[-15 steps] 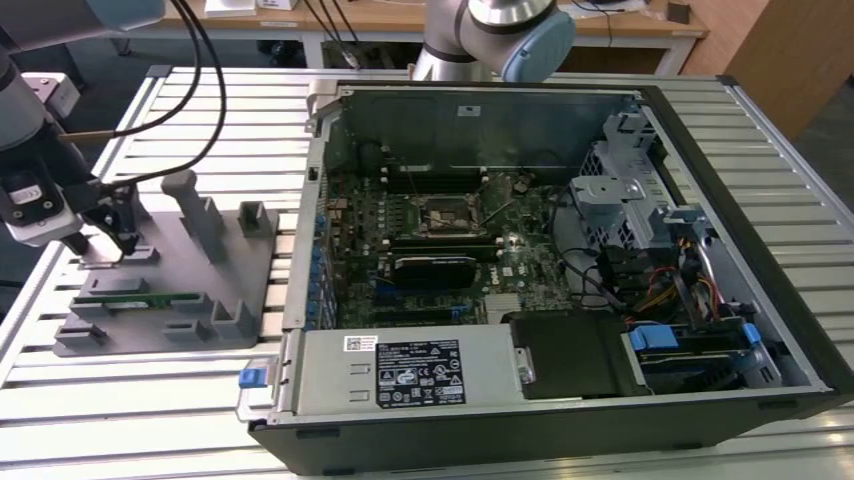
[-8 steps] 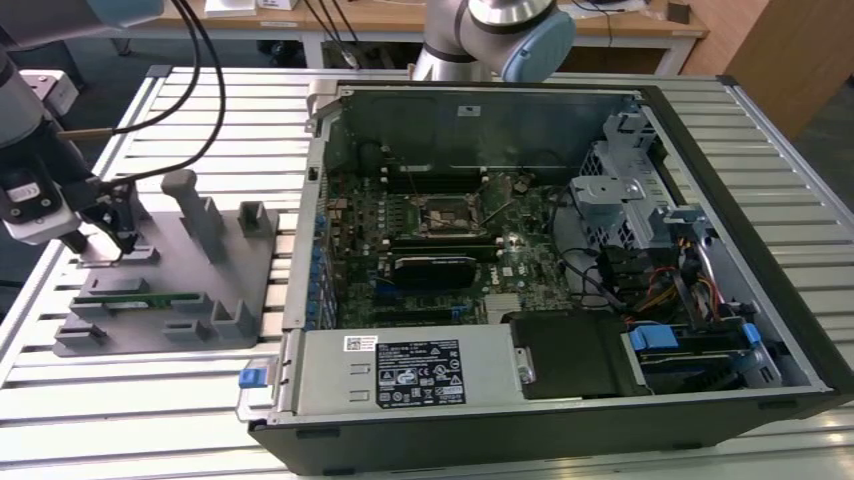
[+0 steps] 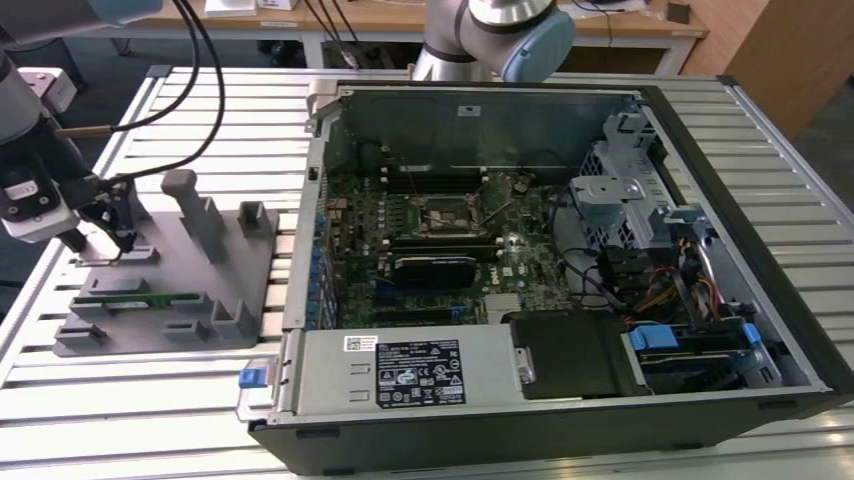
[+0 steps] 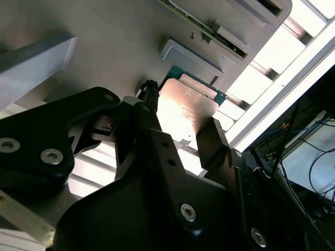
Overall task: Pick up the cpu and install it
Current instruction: 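Pick up the cpu and move it towards the insertion slot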
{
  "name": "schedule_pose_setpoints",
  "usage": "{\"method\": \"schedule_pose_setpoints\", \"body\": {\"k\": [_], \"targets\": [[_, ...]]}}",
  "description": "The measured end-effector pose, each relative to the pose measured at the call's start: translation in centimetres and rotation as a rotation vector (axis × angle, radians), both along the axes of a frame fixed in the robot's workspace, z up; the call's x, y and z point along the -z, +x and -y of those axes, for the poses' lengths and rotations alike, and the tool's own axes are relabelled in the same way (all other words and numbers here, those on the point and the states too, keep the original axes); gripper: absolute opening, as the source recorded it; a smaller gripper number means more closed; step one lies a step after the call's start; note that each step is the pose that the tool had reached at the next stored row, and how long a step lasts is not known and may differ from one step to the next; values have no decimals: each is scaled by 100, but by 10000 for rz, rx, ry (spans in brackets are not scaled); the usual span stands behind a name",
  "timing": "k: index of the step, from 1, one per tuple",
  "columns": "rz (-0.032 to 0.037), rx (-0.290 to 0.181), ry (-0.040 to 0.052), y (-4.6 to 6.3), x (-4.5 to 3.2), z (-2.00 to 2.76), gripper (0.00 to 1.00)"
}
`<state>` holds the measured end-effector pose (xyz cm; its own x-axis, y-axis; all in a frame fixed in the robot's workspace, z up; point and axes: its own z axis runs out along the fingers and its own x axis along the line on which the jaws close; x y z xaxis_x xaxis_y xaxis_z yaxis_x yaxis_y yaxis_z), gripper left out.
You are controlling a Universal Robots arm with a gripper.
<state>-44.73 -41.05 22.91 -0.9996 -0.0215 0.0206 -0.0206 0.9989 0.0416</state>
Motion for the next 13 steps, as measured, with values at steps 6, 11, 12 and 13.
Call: {"method": "schedule_pose_setpoints", "body": {"k": [6,11,12,13], "targets": [[-2,0,-1,0,-23,0,53],[-2,0,-1,0,-44,0,53],[-2,0,-1,0,-49,0,53],[-1,0,-1,0,-55,0,53]]}}
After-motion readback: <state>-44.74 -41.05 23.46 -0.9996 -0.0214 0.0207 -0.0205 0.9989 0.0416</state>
